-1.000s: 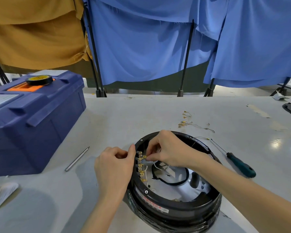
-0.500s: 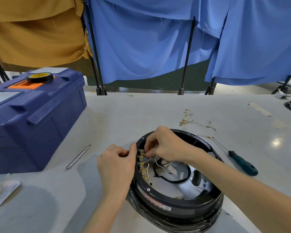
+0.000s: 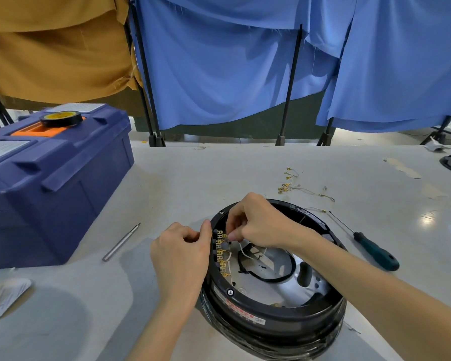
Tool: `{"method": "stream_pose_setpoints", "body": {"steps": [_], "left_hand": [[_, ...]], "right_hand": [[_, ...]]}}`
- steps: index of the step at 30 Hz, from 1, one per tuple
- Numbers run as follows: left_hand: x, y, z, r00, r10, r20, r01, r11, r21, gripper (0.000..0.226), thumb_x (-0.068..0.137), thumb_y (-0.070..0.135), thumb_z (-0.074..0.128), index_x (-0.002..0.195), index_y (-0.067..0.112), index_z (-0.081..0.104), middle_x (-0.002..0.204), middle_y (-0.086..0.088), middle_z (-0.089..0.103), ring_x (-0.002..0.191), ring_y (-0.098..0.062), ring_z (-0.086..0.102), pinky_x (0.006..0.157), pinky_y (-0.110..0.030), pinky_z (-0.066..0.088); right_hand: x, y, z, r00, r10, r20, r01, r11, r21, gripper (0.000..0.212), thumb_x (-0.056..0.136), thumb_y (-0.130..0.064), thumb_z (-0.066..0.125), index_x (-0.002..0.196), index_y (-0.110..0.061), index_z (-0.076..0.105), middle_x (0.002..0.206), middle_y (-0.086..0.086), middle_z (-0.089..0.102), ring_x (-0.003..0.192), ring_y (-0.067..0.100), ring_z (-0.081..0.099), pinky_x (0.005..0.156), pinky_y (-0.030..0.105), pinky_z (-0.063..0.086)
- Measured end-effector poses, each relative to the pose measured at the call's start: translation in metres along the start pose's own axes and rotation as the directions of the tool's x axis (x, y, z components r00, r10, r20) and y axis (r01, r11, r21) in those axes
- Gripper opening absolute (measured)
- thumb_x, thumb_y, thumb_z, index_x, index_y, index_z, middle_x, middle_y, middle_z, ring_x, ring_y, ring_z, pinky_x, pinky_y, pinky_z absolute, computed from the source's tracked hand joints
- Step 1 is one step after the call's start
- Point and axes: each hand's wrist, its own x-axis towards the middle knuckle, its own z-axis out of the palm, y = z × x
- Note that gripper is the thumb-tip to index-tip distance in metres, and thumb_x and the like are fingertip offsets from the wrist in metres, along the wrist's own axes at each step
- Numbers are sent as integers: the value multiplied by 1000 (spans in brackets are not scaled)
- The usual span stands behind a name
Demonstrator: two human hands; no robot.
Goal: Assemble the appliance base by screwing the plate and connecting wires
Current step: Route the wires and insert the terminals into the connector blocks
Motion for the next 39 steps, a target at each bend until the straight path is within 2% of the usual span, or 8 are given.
{"method": "stream_pose_setpoints", "body": {"steps": [6, 13, 18, 23, 30, 33, 36, 39], "left_hand": [[0, 0, 0, 1000, 14, -2, -14, 1000, 2, 43, 82, 27, 74, 45, 13, 60, 52, 2, 54, 52, -12, 49, 57, -20, 27], [0, 1, 0, 1000, 24, -2, -24, 1000, 15, 43, 84, 27, 73, 46, 10, 60, 53, -1, 54, 54, -18, 50, 59, -29, 23], [0, 1, 1, 999, 47, 11, -47, 998, 46, 44, 86, 27, 71, 48, 7, 62, 55, 0, 52, 54, -17, 47, 56, -32, 23], [2, 0, 1, 998, 66, 26, -67, 996, 62, 45, 87, 27, 70, 48, 6, 61, 55, 0, 52, 53, -14, 46, 54, -18, 28], [6, -3, 1, 997, 70, 41, -74, 994, 85, 44, 86, 30, 70, 48, 8, 61, 57, 0, 53, 56, -14, 48, 53, -17, 26], [8, -3, 1, 997, 65, 39, -68, 992, 108, 42, 82, 33, 72, 47, 14, 60, 57, 2, 56, 58, -13, 52, 54, -21, 30], [17, 1, 1, 997, 51, 59, -56, 994, 90, 33, 80, 36, 73, 53, 21, 63, 62, 5, 59, 64, -11, 55, 58, -23, 32], [26, 5, 4, 979, 81, 188, -73, 996, -51, 11, 82, 32, 74, 73, 25, 73, 78, 8, 66, 75, -4, 61, 71, -24, 43]], "right_hand": [[1, -1, 1, 1000, 12, 1, -12, 1000, -17, 13, 75, -4, 77, 68, -14, 72, 54, -6, 60, 52, 4, 53, 57, 21, 44], [1, -3, 2, 999, 31, 9, -31, 999, 7, 11, 76, -2, 75, 70, -11, 72, 53, -6, 59, 49, 1, 51, 55, 19, 42], [2, -6, 5, 997, 77, 0, -76, 997, 25, 21, 76, 0, 73, 63, -15, 66, 51, -7, 56, 49, 2, 50, 52, 16, 39], [4, -8, 13, 994, 104, -46, -101, 993, 56, 33, 73, 5, 71, 56, -20, 60, 47, -9, 51, 49, 3, 47, 51, 17, 38], [2, -7, 8, 997, 67, -45, -66, 997, 34, 27, 74, -3, 76, 59, -22, 64, 52, -8, 57, 50, 2, 51, 54, 17, 41], [-3, -4, 1, 999, 20, -45, -19, 999, 30, 13, 79, -9, 76, 71, -18, 73, 65, -2, 69, 63, 9, 64, 64, 25, 52], [-8, 5, -8, 993, -12, -115, 13, 1000, 11, 8, 84, -8, 72, 81, -14, 76, 74, -2, 74, 72, 8, 68, 72, 22, 54], [-10, 20, -26, 948, -14, -316, 33, 998, 55, 9, 84, -7, 71, 82, -14, 76, 71, -4, 74, 70, 5, 68, 74, 19, 53]]}}
